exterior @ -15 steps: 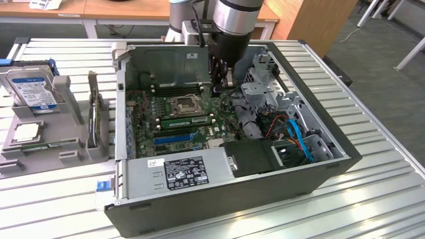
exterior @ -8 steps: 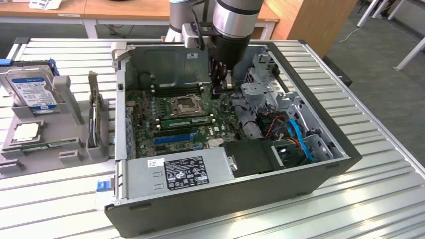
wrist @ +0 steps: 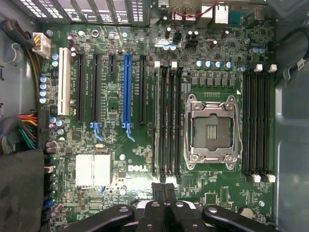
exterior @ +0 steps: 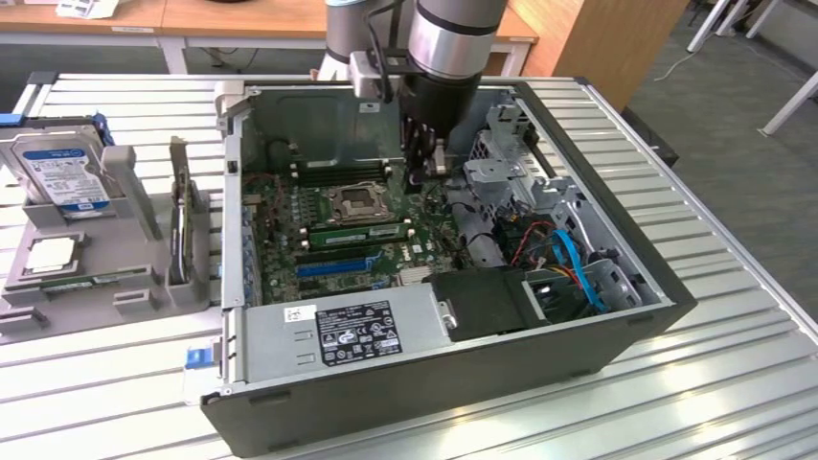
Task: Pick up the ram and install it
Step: 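Press down the ram until it locks into place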
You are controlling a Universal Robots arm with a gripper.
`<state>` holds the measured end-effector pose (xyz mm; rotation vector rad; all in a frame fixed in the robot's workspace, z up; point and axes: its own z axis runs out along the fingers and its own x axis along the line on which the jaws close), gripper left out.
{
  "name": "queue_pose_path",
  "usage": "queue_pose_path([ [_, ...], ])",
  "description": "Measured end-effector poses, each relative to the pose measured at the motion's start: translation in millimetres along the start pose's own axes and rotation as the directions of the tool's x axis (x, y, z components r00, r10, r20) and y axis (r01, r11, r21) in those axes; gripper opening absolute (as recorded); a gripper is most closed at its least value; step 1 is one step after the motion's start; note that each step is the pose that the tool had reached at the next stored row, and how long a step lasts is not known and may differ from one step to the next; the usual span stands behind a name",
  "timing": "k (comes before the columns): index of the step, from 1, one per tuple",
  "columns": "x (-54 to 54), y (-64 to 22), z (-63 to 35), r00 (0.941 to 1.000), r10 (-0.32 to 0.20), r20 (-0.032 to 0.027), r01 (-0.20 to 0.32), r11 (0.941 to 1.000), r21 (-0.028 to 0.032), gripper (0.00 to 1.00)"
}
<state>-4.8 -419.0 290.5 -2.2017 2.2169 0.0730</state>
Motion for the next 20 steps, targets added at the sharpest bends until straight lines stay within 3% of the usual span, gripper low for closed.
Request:
queue_pose_path([
  [20, 0.6, -0.3, 13.6, 1.0, 0.0, 0.0, 0.0, 1.0, 0.0001, 0.1],
])
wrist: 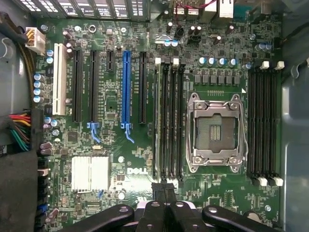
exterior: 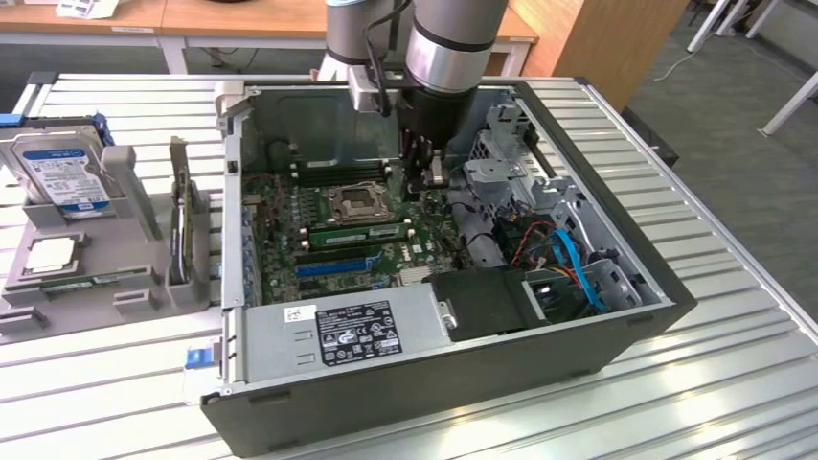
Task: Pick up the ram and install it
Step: 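Press down the ram until it locks into place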
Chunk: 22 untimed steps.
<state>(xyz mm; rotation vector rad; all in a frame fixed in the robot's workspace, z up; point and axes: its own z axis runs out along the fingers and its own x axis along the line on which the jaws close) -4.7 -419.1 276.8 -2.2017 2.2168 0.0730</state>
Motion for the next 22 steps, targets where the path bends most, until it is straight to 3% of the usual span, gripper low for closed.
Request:
queue_pose_path([
  [22, 0.6, -0.3, 13.0, 1.0, 0.0, 0.0, 0.0, 1.0, 0.0, 0.1],
])
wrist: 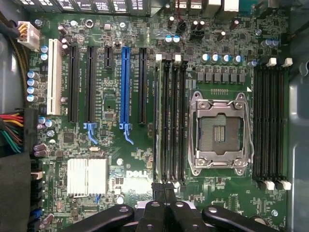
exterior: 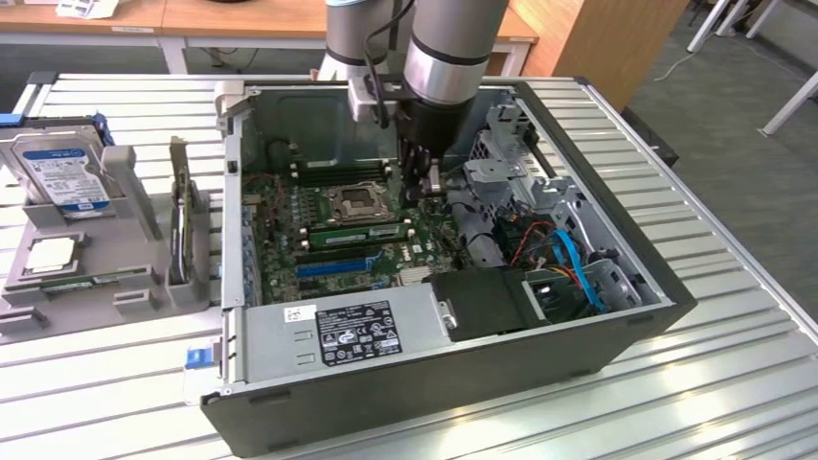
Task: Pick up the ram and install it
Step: 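Press down the ram until it locks into place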
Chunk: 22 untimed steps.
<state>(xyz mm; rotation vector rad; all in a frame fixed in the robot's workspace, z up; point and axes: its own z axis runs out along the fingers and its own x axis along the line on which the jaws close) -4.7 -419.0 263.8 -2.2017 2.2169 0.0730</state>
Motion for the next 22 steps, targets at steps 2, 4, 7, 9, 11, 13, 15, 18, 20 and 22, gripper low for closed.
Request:
queue_pose_path([
  [2, 0.1, 0.0, 1.2, 1.0, 0.0, 0.0, 0.0, 1.0, 0.0, 0.1],
  [4, 0.1, -0.1, 2.5, 1.0, 0.0, 0.0001, 0.0, 1.0, 0.0, 0.1],
  [7, 0.2, -0.1, 4.2, 1.0, 0.0, 0.0, 0.0, 1.0, -0.0001, 0.1],
  [9, 0.2, -0.1, 5.4, 1.0, 0.0, 0.0, 0.0, 1.0, 0.0, 0.1],
  [11, 0.3, -0.1, 6.6, 1.0, 0.0, 0.0, 0.0, 1.0, 0.0, 0.1],
  [13, 0.3, -0.2, 7.7, 1.0, 0.0, 0.0, 0.0, 1.0, 0.0, 0.1],
  [15, 0.4, -0.2, 8.9, 1.0, 0.0, 0.0, 0.0, 1.0, 0.0, 0.1],
  [18, 0.5, -0.2, 10.9, 1.0, 0.0, 0.0, 0.0, 1.0, -0.0001, 0.1],
  [20, 0.5, -0.3, 12.3, 1.0, 0.0, 0.0, 0.0, 1.0, 0.0, 0.1],
  [22, 0.6, -0.3, 13.7, 1.0, 0.0, 0.0, 0.0, 1.0, 0.0, 0.1],
])
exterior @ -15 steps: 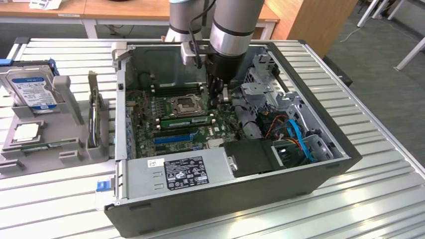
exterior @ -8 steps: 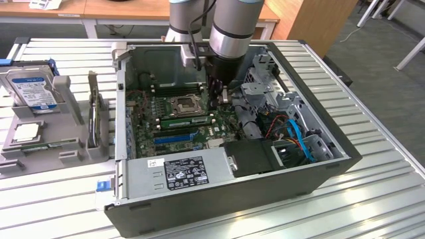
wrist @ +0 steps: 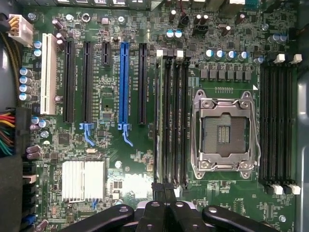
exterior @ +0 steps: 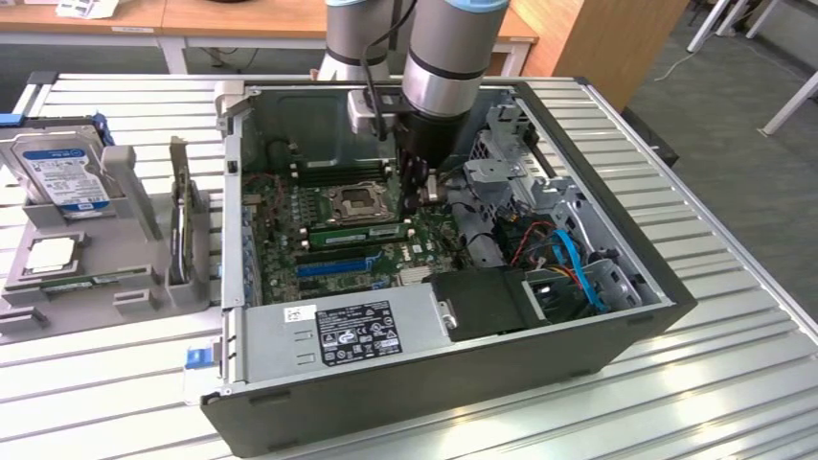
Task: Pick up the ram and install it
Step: 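Press down the ram until it locks into place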
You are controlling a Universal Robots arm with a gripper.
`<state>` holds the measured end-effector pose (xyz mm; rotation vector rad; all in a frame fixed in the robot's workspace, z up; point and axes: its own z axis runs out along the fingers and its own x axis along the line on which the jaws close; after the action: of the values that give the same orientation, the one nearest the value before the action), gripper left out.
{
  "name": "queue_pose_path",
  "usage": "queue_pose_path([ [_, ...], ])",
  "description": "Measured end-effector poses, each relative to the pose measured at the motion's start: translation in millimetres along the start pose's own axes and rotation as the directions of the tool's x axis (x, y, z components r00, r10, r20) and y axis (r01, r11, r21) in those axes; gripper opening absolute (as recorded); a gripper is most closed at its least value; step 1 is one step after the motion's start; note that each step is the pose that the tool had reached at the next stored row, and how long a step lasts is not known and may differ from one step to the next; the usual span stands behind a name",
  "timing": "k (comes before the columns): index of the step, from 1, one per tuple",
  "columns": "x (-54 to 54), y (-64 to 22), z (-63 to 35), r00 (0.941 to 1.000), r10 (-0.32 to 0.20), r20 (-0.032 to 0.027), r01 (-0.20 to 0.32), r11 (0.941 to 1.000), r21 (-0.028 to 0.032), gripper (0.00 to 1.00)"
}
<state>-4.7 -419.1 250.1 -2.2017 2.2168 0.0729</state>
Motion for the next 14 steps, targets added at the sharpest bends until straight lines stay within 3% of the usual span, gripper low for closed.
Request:
queue_pose_path([
  [14, 0.4, -0.2, 7.9, 1.0, 0.0, 0.0, 0.0, 1.0, 0.0, 0.1],
])
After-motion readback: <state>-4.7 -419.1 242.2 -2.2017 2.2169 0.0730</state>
